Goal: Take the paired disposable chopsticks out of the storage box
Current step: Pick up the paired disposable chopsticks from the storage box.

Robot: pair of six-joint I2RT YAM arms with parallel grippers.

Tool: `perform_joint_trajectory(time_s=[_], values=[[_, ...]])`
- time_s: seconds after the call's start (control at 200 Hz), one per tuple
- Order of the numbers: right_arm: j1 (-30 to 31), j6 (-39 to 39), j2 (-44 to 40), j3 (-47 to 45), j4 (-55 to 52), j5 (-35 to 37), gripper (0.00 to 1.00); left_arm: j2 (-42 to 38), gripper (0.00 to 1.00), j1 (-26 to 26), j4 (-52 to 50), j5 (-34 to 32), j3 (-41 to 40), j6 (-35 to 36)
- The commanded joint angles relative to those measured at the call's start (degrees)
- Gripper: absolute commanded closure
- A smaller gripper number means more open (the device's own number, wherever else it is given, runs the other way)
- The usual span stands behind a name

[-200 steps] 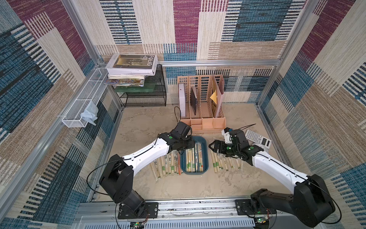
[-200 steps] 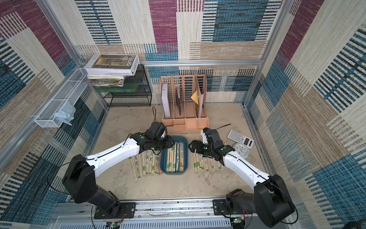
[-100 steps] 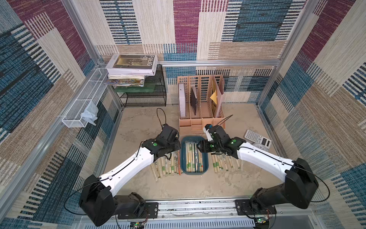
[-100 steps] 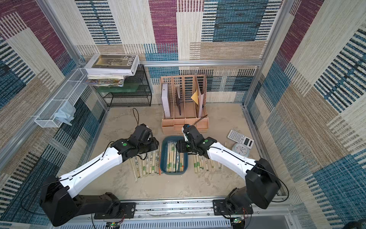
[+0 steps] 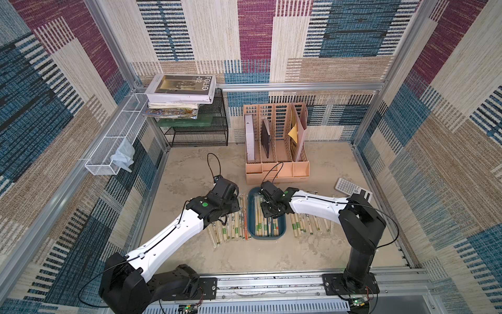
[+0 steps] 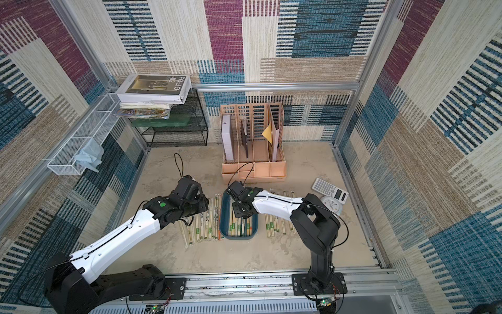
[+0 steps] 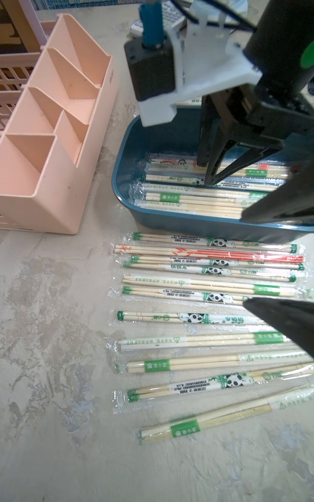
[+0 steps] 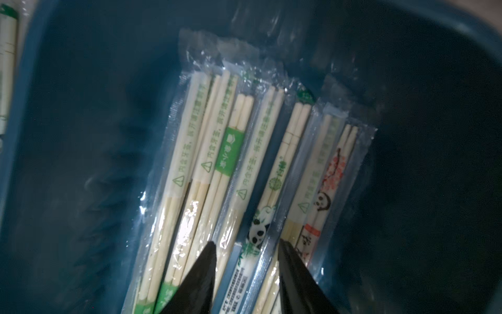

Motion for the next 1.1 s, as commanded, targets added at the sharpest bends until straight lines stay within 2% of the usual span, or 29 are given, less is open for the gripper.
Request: perform_joint_trajectory(time_s=[0.0,0.521,0.901,1.097], values=[[0.1,0.66,0.59,0.25,-0.87,1.5,0.6,-0.3,0.53,0.05,-0.08,-0.31,-0.41,0.6],[0.18,0.72,3.68,0.64,-0.78,1.22,0.67,0.2,0.53,0.05,1.54,0.62,-1.08,0.64],[1.19,1.18,0.27,1.83,-2.88,3.86,0.67,0.9,0.53,0.06,2.08,1.23,-1.02,0.72],[1.16,0.95,1.69,2.1,-2.82,3.75,0.67,1.17,0.53,0.1,2.39,1.59,-0.94,0.59]])
